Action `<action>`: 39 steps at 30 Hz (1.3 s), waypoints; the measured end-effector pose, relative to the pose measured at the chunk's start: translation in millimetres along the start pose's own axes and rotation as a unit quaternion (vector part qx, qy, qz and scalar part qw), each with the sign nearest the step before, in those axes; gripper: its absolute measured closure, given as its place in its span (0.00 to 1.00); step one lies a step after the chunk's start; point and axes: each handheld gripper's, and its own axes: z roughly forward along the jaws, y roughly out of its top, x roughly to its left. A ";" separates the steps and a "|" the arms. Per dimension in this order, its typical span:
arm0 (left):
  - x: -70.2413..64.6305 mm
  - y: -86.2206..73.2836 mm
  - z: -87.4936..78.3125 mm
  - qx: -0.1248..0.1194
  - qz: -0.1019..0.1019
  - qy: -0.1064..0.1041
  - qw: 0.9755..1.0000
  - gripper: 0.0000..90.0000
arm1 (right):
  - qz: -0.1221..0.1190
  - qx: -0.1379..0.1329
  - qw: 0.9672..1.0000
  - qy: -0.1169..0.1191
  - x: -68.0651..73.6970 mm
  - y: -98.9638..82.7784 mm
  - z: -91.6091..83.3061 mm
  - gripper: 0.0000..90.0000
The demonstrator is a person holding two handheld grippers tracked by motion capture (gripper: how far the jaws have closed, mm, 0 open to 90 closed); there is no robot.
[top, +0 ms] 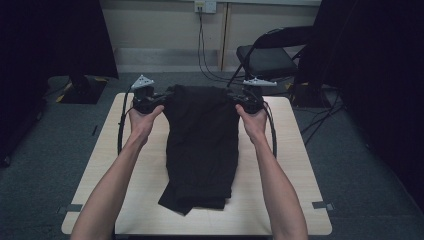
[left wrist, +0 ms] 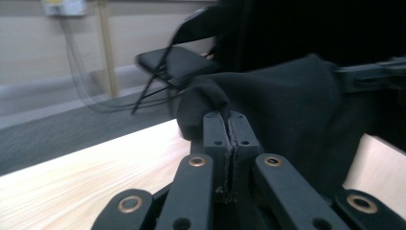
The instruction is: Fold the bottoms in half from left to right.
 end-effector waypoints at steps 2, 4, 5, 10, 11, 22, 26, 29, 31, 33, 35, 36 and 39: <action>-9.7 -2.6 -10.5 0.007 0.024 -0.013 1.000 0.98 | -0.013 -0.001 1.000 0.008 6.3 -2.6 -8.1 0.97; -18.8 -6.9 -21.2 0.013 0.039 -0.017 0.999 0.98 | -0.026 0.012 0.999 0.015 13.7 -10.0 -17.7 0.96; -18.8 -6.9 -21.2 0.013 0.039 -0.017 0.999 0.98 | -0.026 0.012 0.999 0.015 13.7 -10.0 -17.7 0.96; -58.0 -28.1 -51.6 0.014 0.072 -0.063 0.995 0.98 | -0.052 0.025 0.997 0.048 32.9 -34.5 -51.5 0.96; -63.1 -33.3 -56.5 0.012 0.074 -0.069 0.995 0.98 | -0.050 0.025 0.997 0.057 36.6 -38.5 -57.1 0.96; -84.2 -104.2 -93.2 0.041 0.045 -0.112 0.992 0.98 | -0.075 0.064 0.990 0.098 68.1 -111.1 -103.3 0.96; -95.4 -139.7 -113.8 0.083 0.047 -0.135 0.986 0.93 | -0.090 0.098 0.986 0.098 77.8 -145.1 -119.0 0.94; -93.7 -143.2 -124.5 0.081 0.039 -0.134 0.987 0.83 | -0.094 0.116 0.982 0.113 81.1 -165.0 -130.2 0.90; -90.3 -138.8 -128.8 0.069 0.031 -0.129 0.989 0.77 | -0.090 0.123 0.983 0.106 80.0 -170.2 -138.0 0.81; -86.2 -133.8 -130.2 0.054 0.018 -0.128 0.990 0.69 | -0.089 0.115 0.984 0.104 78.4 -170.0 -149.9 0.76; -85.6 -132.8 -129.3 0.052 0.018 -0.126 0.991 0.66 | -0.087 0.106 0.986 0.099 77.7 -168.3 -155.2 0.73; -85.0 -131.9 -123.5 0.060 0.023 -0.121 0.991 0.66 | -0.081 0.098 0.987 0.097 76.9 -166.6 -158.4 0.70; -87.8 -133.9 -93.7 0.103 0.040 -0.123 0.986 0.63 | -0.067 0.085 0.990 0.091 73.2 -158.0 -151.7 0.67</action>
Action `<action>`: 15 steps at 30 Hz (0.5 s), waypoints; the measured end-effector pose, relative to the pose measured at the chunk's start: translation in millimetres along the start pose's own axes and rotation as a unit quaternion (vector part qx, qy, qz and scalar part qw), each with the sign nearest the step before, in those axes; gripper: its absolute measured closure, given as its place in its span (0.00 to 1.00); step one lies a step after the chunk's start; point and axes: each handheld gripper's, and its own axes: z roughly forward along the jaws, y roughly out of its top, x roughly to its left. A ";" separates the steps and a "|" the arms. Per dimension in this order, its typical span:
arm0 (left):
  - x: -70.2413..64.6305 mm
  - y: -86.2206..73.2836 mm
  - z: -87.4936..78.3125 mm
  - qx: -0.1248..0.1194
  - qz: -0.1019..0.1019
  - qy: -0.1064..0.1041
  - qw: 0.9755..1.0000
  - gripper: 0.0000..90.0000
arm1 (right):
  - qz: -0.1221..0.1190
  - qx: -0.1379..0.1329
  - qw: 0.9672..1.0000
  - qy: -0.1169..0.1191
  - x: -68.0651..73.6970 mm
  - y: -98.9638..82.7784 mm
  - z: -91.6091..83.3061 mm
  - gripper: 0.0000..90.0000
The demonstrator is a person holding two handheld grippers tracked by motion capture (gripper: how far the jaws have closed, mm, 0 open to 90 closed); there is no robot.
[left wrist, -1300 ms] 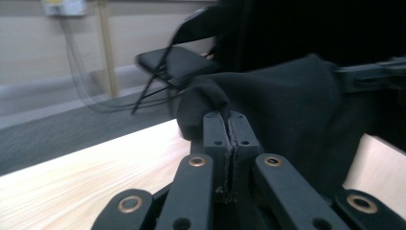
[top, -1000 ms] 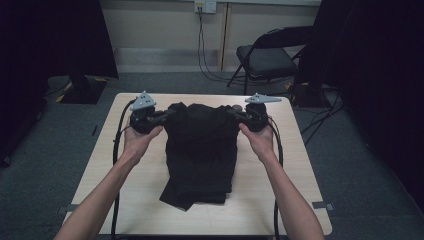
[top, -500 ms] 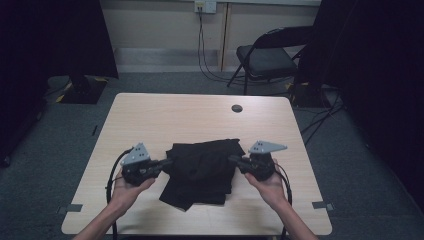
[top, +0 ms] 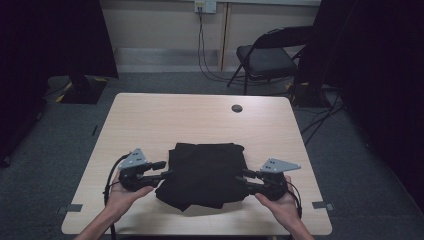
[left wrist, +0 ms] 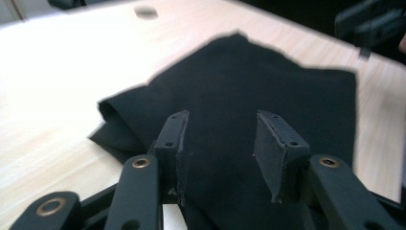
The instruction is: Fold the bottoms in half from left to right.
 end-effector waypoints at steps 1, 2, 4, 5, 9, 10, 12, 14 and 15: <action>0.4 0.2 9.0 0.009 0.002 -0.007 1.000 0.65 | -0.001 0.006 1.000 0.001 -0.4 1.3 7.3 0.68; 0.3 -0.2 15.5 0.018 0.001 -0.016 1.000 0.66 | -0.003 0.014 1.000 0.006 0.2 1.6 15.8 0.70; -3.7 -6.9 29.5 0.042 0.009 -0.025 0.999 0.70 | -0.006 0.036 0.999 0.016 2.9 -2.5 33.9 0.71; -6.2 -12.1 32.9 0.057 0.011 -0.037 0.998 0.70 | -0.011 0.055 0.998 0.019 4.8 -7.3 42.7 0.71; -16.3 -29.4 32.7 0.075 0.015 -0.039 0.996 0.67 | -0.010 0.124 0.992 0.016 6.3 -35.4 61.9 0.64; -16.8 -29.5 32.0 0.076 0.019 -0.033 0.996 0.64 | -0.009 0.124 0.992 0.018 5.8 -39.1 60.8 0.64; -16.3 -31.5 30.9 0.079 0.017 -0.028 0.996 0.57 | -0.016 0.134 0.991 0.003 6.9 -39.9 58.0 0.61; -13.7 -31.3 28.9 0.084 0.013 -0.019 0.996 0.52 | -0.011 0.135 0.991 -0.005 5.9 -40.7 56.5 0.57; -12.8 -30.6 27.9 0.084 0.010 -0.019 0.996 0.50 | -0.010 0.137 0.990 -0.010 5.9 -39.9 55.7 0.56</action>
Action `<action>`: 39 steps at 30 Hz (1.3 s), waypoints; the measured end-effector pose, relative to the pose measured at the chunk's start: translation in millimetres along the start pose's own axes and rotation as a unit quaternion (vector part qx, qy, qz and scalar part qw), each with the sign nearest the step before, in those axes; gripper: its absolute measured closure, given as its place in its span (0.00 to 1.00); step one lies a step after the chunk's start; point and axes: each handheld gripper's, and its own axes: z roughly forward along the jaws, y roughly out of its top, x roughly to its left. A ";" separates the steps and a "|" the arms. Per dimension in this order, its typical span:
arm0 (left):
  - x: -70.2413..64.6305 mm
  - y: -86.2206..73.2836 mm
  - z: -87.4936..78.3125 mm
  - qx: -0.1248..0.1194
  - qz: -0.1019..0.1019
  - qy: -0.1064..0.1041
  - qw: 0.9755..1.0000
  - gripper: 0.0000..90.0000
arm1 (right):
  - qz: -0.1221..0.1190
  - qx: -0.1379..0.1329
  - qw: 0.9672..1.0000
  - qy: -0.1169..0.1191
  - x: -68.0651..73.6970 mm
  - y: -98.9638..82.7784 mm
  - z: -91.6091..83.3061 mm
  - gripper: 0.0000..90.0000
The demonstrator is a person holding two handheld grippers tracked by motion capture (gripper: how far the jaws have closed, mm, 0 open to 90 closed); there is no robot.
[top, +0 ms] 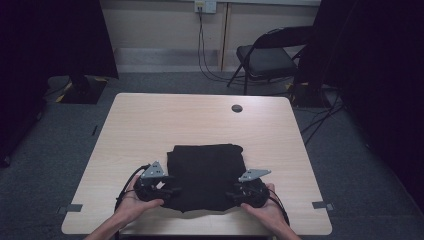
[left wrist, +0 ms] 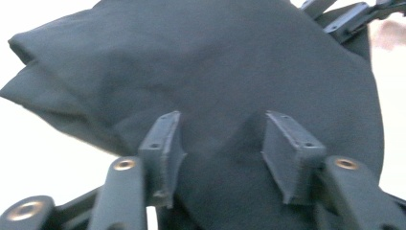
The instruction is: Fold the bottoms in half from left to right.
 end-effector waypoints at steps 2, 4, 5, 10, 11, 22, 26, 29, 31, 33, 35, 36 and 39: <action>2.0 3.4 -3.3 0.001 -0.004 0.000 1.000 0.48 | -0.002 -0.010 1.000 -0.010 0.7 2.8 -4.2 0.56; 2.4 6.5 -5.3 -0.011 -0.006 0.002 1.000 0.48 | 0.002 -0.022 1.000 -0.011 0.3 5.6 -7.7 0.56; 2.1 11.2 -5.0 -0.019 -0.002 -0.008 1.000 0.52 | 0.015 -0.059 0.998 -0.011 -1.4 15.2 -15.8 0.57; -2.4 31.8 10.9 -0.025 0.016 -0.009 1.000 0.58 | -0.004 -0.074 0.997 -0.015 -0.7 41.0 -5.7 0.62; -2.4 34.2 14.4 -0.024 0.018 -0.003 1.000 0.58 | -0.009 -0.072 0.997 -0.014 -0.2 45.7 0.5 0.62; 6.9 11.7 46.2 0.001 -0.024 -0.031 0.999 0.58 | -0.017 -0.024 0.999 -0.026 -9.2 32.1 37.6 0.65; -5.0 11.9 39.1 0.023 -0.006 -0.040 0.999 0.56 | -0.025 -0.016 0.999 -0.017 0.7 26.3 31.5 0.65; -6.2 21.4 32.6 0.024 0.009 -0.043 0.999 0.49 | -0.029 -0.009 0.999 -0.016 7.9 24.0 28.8 0.65; -4.8 25.3 30.5 0.011 0.001 -0.041 0.999 0.49 | -0.033 -0.007 0.999 -0.017 9.2 24.4 28.3 0.65; -2.8 36.7 29.9 -0.007 0.001 -0.040 0.999 0.53 | -0.031 -0.005 0.999 -0.016 8.4 27.1 27.3 0.60; -3.4 41.6 36.8 -0.008 0.007 -0.049 0.999 0.58 | -0.032 -0.026 0.998 -0.039 8.1 30.8 23.2 0.53; -3.8 41.8 41.1 -0.002 0.011 -0.049 0.999 0.63 | -0.029 -0.040 0.998 -0.046 6.9 34.0 19.4 0.53; -5.1 40.9 64.2 0.014 0.002 -0.054 0.998 0.72 | -0.013 -0.065 0.997 -0.047 -3.8 47.9 8.8 0.52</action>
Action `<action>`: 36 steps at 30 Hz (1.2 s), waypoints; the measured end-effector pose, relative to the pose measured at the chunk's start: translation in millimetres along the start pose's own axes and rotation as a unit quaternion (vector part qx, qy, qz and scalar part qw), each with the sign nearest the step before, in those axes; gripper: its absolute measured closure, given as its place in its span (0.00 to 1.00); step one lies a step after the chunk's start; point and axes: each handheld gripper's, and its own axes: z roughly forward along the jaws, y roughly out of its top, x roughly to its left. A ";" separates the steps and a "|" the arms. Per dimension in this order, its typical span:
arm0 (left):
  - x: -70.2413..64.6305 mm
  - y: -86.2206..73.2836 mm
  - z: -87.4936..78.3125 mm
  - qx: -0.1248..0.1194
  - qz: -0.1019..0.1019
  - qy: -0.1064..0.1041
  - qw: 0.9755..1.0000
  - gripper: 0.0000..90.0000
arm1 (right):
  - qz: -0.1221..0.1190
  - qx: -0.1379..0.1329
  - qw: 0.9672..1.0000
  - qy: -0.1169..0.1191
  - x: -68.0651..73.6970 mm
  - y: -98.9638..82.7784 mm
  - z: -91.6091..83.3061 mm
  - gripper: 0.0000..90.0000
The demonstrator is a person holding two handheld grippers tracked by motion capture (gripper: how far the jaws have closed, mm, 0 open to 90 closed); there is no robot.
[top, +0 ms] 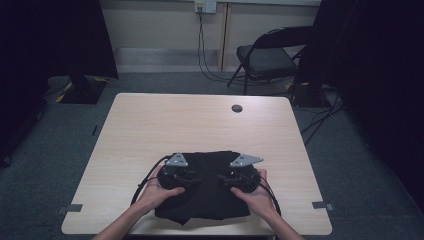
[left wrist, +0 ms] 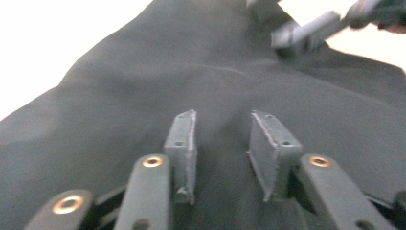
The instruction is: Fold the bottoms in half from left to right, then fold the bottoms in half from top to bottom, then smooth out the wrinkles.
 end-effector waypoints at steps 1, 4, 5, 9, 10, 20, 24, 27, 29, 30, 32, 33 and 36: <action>-0.9 -0.2 4.7 0.005 0.002 0.005 1.000 0.73 | 0.006 -0.006 1.000 -0.004 -3.6 3.4 -0.7 0.52; -0.8 -1.2 14.3 0.009 0.005 0.012 1.000 0.75 | 0.031 -0.021 0.999 -0.009 -16.0 15.0 -0.2 0.47; -0.1 -1.3 14.7 0.007 0.000 0.010 1.000 0.75 | 0.035 -0.022 0.999 -0.016 -18.6 19.2 1.8 0.46; -3.3 -3.5 15.7 0.003 0.010 0.023 1.000 0.75 | 0.025 -0.014 1.000 -0.009 -24.5 34.0 18.7 0.42; -4.7 -3.6 15.8 0.004 0.015 0.027 1.000 0.75 | 0.024 -0.011 1.000 -0.001 -26.0 37.3 25.8 0.41; -7.4 -5.8 15.8 -0.002 0.011 0.038 0.999 0.75 | 0.022 0.013 0.998 0.060 -36.3 51.1 84.5 0.28; -7.3 -5.7 15.9 -0.001 0.010 0.038 0.999 0.75 | 0.013 0.050 0.997 0.061 -35.8 52.4 101.8 0.22; -7.7 -6.4 15.9 -0.004 0.009 0.040 0.999 0.75 | 0.019 0.054 0.997 0.061 -38.0 50.6 105.4 0.20; -7.3 -7.3 15.9 -0.008 0.010 0.039 0.999 0.75 | 0.019 0.069 0.996 0.054 -40.0 46.9 109.4 0.18; -7.4 -7.3 16.0 -0.008 0.009 0.038 0.999 0.75 | 0.019 0.067 0.996 0.053 -40.2 46.6 109.0 0.19; -7.2 -7.3 16.0 -0.008 0.009 0.038 0.999 0.75 | 0.017 0.069 0.996 0.057 -40.8 46.4 108.6 0.20; -7.1 -7.3 16.0 -0.008 0.008 0.038 0.999 0.75 | 0.015 0.071 0.996 0.058 -41.1 46.7 108.3 0.20; -6.7 -7.2 15.9 -0.008 0.004 0.037 0.999 0.75 | 0.007 0.077 0.995 0.069 -43.0 45.8 105.7 0.24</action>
